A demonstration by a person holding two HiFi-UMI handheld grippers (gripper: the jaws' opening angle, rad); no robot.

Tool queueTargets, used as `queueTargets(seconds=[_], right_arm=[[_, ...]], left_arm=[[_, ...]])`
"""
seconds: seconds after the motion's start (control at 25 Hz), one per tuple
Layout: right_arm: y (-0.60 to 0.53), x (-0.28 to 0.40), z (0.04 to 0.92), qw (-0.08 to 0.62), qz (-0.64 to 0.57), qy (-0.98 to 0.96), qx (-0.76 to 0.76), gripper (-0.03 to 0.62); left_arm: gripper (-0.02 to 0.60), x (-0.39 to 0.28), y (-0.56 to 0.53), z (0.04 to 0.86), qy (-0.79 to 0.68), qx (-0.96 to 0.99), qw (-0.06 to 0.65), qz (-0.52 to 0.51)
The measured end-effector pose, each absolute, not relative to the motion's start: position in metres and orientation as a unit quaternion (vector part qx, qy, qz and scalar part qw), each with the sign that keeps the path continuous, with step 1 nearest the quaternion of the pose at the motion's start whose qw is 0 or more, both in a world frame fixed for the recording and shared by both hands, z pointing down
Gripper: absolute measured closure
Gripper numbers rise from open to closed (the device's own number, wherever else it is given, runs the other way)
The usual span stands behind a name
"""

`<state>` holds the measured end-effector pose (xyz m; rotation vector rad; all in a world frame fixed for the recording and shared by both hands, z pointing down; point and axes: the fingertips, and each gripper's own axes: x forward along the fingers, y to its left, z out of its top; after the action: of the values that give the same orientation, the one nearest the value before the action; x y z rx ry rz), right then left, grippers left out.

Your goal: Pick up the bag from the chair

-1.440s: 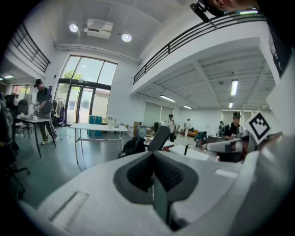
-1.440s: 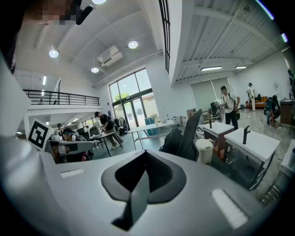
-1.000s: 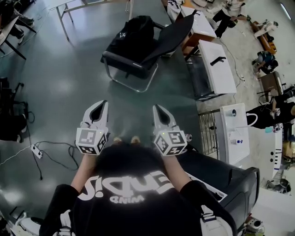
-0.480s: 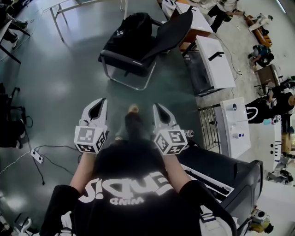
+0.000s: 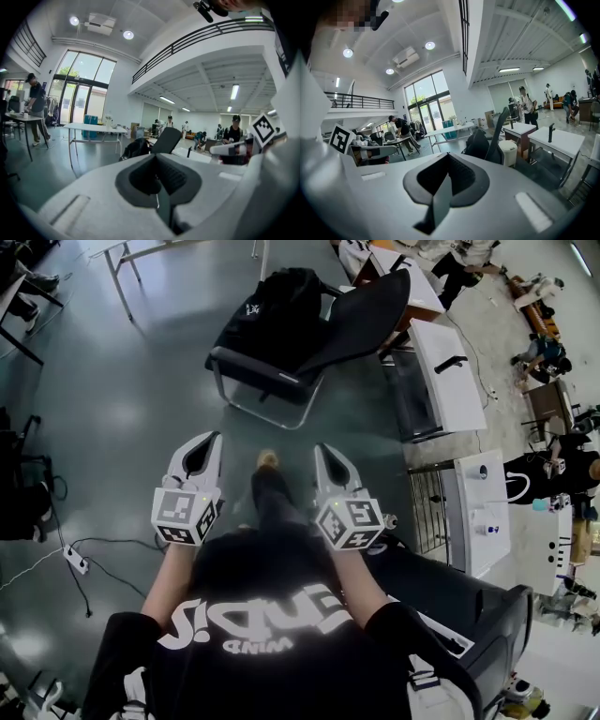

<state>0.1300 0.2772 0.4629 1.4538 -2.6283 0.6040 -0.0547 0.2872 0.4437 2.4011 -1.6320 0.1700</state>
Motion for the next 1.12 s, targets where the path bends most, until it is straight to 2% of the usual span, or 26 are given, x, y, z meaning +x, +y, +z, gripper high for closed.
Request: queueTargets(seconds=[0.6, 1.12], right_arm=[[0.087, 0.101, 0.443, 0.042, 0.199, -0.862, 0.465, 0.594], [-0.057, 0.1, 0.431, 0.039, 0.201, -0.876, 0.437, 0.594]], left_arm=[[0.581, -0.079, 0.099, 0.422, -0.561, 0.818, 0.118, 0.053], [0.58, -0.074, -0.049, 0.407, -0.578, 0.807, 0.112, 0.051]])
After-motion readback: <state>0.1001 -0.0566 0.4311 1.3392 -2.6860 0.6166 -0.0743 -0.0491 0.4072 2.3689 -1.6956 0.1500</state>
